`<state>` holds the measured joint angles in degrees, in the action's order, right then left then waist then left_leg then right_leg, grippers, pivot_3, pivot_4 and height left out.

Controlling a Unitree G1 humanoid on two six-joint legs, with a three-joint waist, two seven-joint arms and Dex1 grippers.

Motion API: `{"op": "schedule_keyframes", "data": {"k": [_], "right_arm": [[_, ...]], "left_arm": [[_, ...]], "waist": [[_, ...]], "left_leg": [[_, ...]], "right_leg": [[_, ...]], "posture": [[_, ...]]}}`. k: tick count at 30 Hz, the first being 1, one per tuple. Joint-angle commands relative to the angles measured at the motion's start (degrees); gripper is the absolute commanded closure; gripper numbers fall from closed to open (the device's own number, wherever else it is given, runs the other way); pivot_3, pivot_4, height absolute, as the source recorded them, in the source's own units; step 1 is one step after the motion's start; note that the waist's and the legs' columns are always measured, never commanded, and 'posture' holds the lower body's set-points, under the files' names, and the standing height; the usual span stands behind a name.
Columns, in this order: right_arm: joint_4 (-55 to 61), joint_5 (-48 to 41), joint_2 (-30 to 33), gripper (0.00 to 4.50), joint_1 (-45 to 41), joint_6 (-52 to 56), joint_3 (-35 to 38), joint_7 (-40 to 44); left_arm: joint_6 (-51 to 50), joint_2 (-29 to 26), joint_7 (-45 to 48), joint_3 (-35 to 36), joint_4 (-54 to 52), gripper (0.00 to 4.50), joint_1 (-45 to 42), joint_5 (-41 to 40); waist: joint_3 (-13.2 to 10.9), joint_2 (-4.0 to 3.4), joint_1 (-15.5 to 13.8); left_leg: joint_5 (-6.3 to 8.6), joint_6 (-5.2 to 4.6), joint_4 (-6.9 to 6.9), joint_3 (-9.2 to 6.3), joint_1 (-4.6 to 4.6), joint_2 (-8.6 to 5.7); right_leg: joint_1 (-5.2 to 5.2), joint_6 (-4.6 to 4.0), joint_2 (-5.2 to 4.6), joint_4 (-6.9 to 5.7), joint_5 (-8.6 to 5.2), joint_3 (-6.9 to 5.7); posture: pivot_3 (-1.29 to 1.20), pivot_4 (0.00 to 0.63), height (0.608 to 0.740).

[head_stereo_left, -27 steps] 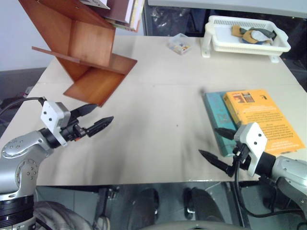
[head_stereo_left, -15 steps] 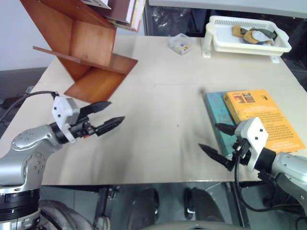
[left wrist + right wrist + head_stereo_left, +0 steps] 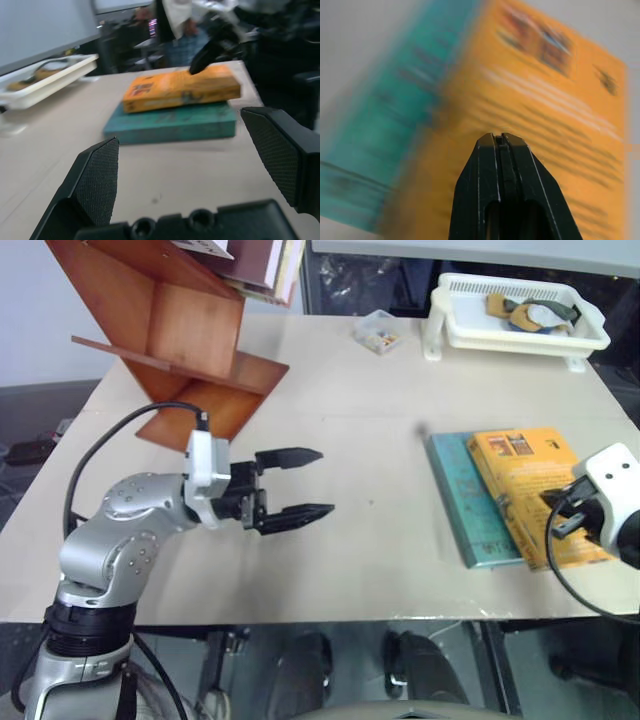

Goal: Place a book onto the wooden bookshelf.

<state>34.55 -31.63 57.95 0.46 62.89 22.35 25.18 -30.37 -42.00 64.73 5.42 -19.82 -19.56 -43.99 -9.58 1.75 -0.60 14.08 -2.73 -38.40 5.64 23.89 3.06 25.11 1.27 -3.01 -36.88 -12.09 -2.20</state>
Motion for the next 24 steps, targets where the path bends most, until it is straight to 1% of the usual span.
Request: {"op": "schedule_keyframes", "data": {"k": [1,5,8,10,16,24], "right_arm": [[-4.71,3.43,2.30,4.43,-1.38,-2.78,-5.50,2.63],[-7.84,6.28,1.50,4.43,-3.29,-6.02,-13.06,4.89],[-7.24,6.40,-0.93,4.43,-6.22,-6.06,-16.20,5.26],[-6.99,6.92,-2.28,4.43,-8.02,-5.61,-17.93,5.23],[-6.27,7.67,-5.96,4.43,-12.78,-2.77,-21.43,4.69],[-1.87,7.40,-9.22,4.43,-14.00,-0.82,-23.05,4.98]], "left_arm": [[1.20,0.39,0.73,-0.43,-0.31,0.00,-1.39,0.37],[1.61,0.72,0.75,-0.77,-0.17,0.00,-1.20,0.92],[1.52,0.79,0.21,-0.45,-0.50,0.00,-0.78,1.04],[1.29,0.74,-0.27,-0.14,-0.86,0.00,-0.46,0.87],[0.71,0.30,-1.50,0.51,-1.76,0.00,1.29,0.76],[-0.02,0.07,-3.12,0.76,-2.99,0.00,2.96,0.30]], "waist": [[0.00,0.00,0.02],[0.14,0.21,0.16],[0.35,0.55,0.72],[0.36,0.56,1.08],[0.39,0.61,1.71],[0.39,0.60,1.40]], "left_leg": [[0.00,0.00,0.01,0.00,-0.02,0.01],[0.00,0.00,-0.02,-0.02,-0.11,0.08],[0.00,0.00,-0.05,-0.05,-0.21,0.14],[0.00,0.00,-0.10,-0.09,-0.22,0.21],[0.00,0.01,-0.09,-0.09,-0.29,0.23],[0.00,0.01,-0.09,-0.12,-0.26,0.24]], "right_leg": [[0.00,0.00,0.02,0.00,0.00,0.01],[-0.06,0.00,0.11,-0.01,0.01,0.02],[-0.19,0.00,0.11,-0.01,0.01,0.01],[-0.24,0.00,0.10,-0.01,0.01,0.01],[-0.30,-0.01,0.13,-0.02,0.02,0.03],[-0.30,-0.02,0.05,-0.02,0.02,-0.01]], "posture": [[0.00,0.150,0.740],[0.00,0.150,0.740],[0.00,0.150,0.740],[0.00,0.150,0.740],[0.00,0.150,0.740],[0.00,0.150,0.740]]}}
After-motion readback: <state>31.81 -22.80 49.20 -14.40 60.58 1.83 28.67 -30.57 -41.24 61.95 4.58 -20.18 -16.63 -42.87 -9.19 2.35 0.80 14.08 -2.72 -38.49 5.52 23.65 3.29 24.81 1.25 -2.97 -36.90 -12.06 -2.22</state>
